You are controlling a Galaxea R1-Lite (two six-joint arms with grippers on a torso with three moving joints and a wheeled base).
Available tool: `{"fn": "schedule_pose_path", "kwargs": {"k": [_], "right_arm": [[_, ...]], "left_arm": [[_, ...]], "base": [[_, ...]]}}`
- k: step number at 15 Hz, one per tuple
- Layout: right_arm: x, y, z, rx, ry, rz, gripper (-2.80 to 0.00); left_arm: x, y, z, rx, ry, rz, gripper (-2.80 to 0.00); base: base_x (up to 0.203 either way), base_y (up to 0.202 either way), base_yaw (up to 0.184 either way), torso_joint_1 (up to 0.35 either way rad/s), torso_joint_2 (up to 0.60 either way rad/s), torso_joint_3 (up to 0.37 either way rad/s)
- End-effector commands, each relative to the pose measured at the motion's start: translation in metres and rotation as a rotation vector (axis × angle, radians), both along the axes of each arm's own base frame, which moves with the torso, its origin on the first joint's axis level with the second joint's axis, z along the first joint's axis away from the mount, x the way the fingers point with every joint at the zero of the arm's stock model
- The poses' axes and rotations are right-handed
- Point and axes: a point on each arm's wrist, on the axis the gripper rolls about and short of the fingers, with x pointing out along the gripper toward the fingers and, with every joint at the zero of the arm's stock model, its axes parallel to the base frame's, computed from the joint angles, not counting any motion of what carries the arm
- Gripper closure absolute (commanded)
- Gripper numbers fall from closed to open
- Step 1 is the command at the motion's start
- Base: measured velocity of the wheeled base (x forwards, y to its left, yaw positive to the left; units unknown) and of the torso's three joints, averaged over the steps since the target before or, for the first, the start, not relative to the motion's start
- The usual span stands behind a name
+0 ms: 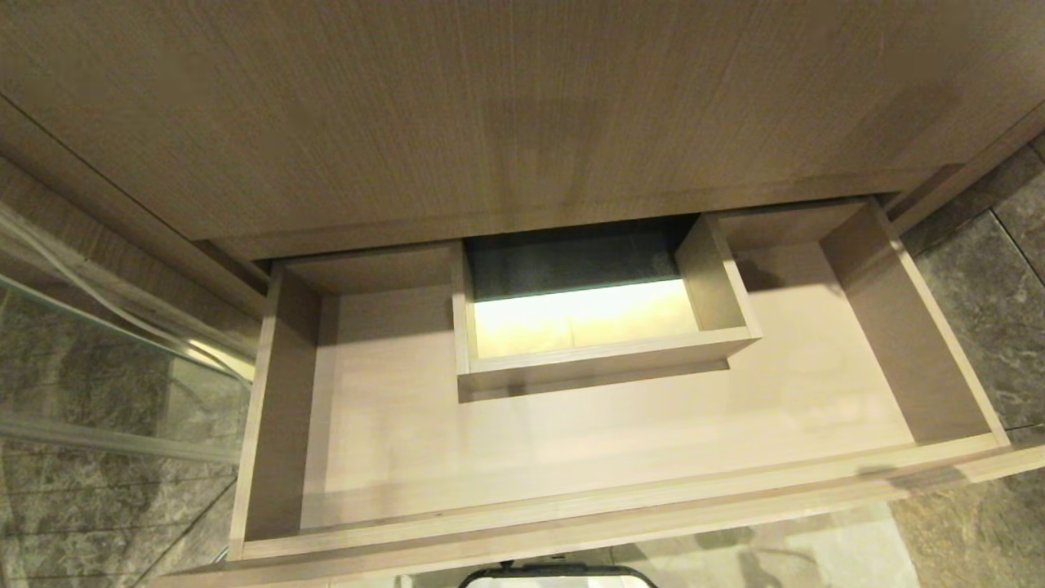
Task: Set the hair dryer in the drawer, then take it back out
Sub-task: Close the drawer
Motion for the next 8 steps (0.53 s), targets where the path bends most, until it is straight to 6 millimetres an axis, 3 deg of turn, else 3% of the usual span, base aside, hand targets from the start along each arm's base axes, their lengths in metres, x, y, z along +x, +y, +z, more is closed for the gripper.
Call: {"fn": "schedule_pose_path", "kwargs": {"k": [1, 3, 8], "right_arm": [[0.004, -0.001, -0.012, 0.015, 0.062, 0.001, 0.0], [0.003, 0.0, -0.021, 0.031, 0.137, 0.019, 0.0], [0.02, -0.003, -0.03, 0.054, 0.25, 0.027, 0.0]], "left_arm": [[0.0, 0.0, 0.0, 0.001, 0.002, 0.0, 0.0], [0.0, 0.0, 0.0, 0.001, 0.002, 0.0, 0.0], [0.0, 0.0, 0.0, 0.0, 0.002, -0.001, 0.0]], "base": [[0.0, 0.0, 0.0, 0.059, 0.04, 0.116], [0.0, 0.0, 0.0, 0.052, 0.04, 0.046], [0.0, 0.0, 0.0, 0.023, 0.01, 0.035]]}}
